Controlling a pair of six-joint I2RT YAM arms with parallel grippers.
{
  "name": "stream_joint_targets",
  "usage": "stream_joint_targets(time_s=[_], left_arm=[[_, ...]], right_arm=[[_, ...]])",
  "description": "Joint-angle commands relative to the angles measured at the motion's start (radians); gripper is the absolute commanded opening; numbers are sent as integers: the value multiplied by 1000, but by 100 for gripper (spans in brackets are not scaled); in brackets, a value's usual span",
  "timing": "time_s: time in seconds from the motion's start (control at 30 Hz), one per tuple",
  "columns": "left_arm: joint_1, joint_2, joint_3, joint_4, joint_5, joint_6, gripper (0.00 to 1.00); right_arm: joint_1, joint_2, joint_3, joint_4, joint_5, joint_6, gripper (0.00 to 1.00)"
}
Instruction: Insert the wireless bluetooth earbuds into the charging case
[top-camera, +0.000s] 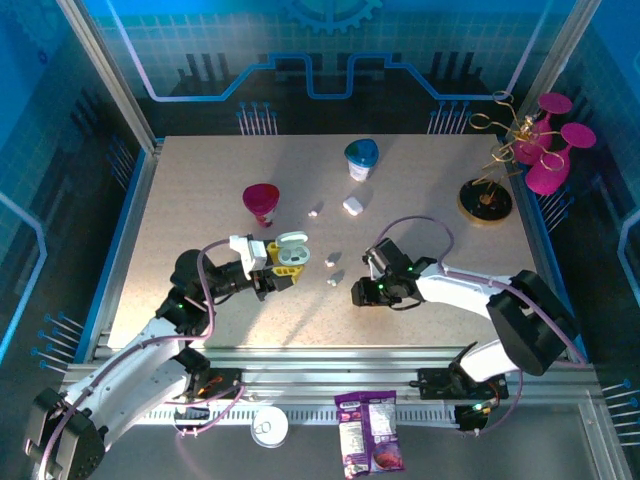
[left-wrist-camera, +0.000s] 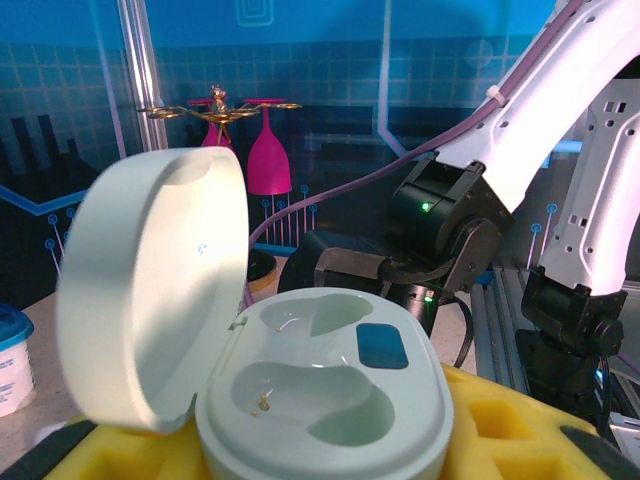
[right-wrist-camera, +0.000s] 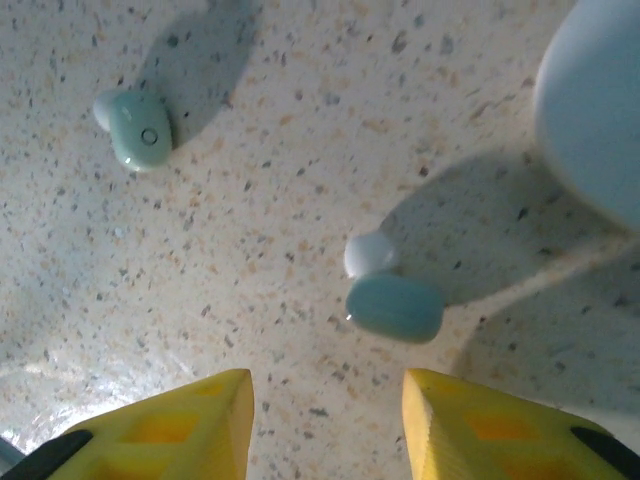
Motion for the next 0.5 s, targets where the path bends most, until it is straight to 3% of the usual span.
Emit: stream_joint_targets(time_s=[0.0, 0.47], left_arm=[[-7, -8, 29, 19, 9, 20, 26], [-7, -7, 22, 22, 1, 20, 26]], right_arm=[[-24, 17, 14, 19, -12, 0, 42], [-43, 88, 95, 21, -15, -35, 41]])
